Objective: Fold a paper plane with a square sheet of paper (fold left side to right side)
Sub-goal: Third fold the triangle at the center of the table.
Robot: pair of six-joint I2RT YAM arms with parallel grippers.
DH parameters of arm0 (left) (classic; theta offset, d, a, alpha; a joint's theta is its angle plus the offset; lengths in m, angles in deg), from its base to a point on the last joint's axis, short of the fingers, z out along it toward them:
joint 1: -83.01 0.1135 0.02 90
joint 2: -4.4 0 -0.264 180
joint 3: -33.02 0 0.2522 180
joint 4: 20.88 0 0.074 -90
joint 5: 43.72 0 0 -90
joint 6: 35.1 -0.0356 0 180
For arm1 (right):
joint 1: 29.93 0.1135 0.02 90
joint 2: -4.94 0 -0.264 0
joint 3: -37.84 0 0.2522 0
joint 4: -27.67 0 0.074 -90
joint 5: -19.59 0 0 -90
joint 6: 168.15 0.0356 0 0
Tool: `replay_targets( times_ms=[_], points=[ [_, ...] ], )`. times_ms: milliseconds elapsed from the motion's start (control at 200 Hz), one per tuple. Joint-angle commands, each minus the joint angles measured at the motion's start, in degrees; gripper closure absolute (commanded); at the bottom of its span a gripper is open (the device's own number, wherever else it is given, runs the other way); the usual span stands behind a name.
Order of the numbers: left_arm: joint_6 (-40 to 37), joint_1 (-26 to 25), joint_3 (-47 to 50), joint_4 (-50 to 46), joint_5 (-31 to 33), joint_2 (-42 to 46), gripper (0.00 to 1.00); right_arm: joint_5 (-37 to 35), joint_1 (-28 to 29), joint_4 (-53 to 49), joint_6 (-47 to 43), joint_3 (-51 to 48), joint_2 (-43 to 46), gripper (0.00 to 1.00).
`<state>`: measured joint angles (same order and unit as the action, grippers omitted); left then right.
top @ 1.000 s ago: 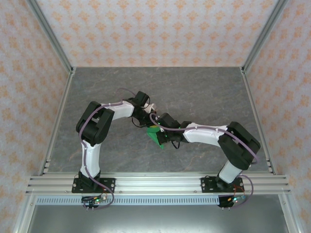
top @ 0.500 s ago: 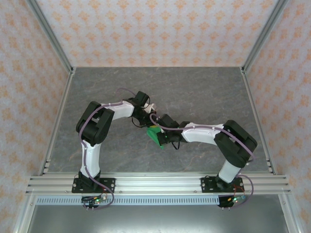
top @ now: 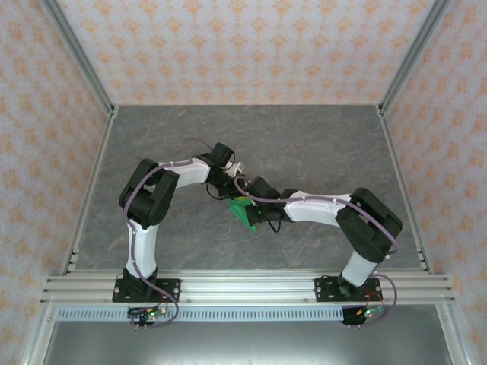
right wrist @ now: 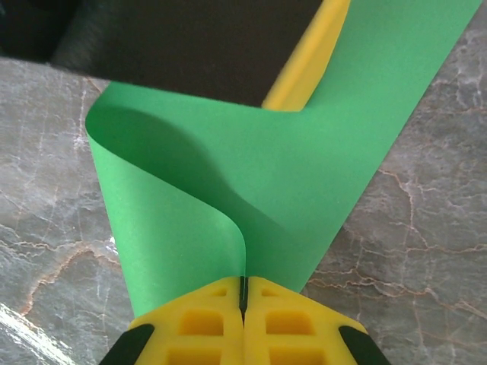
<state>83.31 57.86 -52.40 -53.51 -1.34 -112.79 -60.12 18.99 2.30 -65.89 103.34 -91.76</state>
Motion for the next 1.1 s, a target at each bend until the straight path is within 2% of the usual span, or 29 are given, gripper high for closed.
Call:
replay_targets(
  times_ms=[0, 611, 1096],
  points=[
    [-0.83, -0.43, -0.33, -2.84, 2.05, -2.08, 0.98, -1.89, -0.32, -1.33, 0.59, 1.76, -1.19, 1.0],
    [-0.85, -0.6, -0.3, -2.81, 2.0, -1.91, 0.99, -3.69, -0.32, -2.97, 1.04, 2.13, -1.35, 1.0],
    [-0.81, -0.63, -0.11, -2.66, 1.65, -1.52, 0.98, -2.13, -0.33, -4.52, 0.67, 2.55, -4.22, 1.0]
  ],
)
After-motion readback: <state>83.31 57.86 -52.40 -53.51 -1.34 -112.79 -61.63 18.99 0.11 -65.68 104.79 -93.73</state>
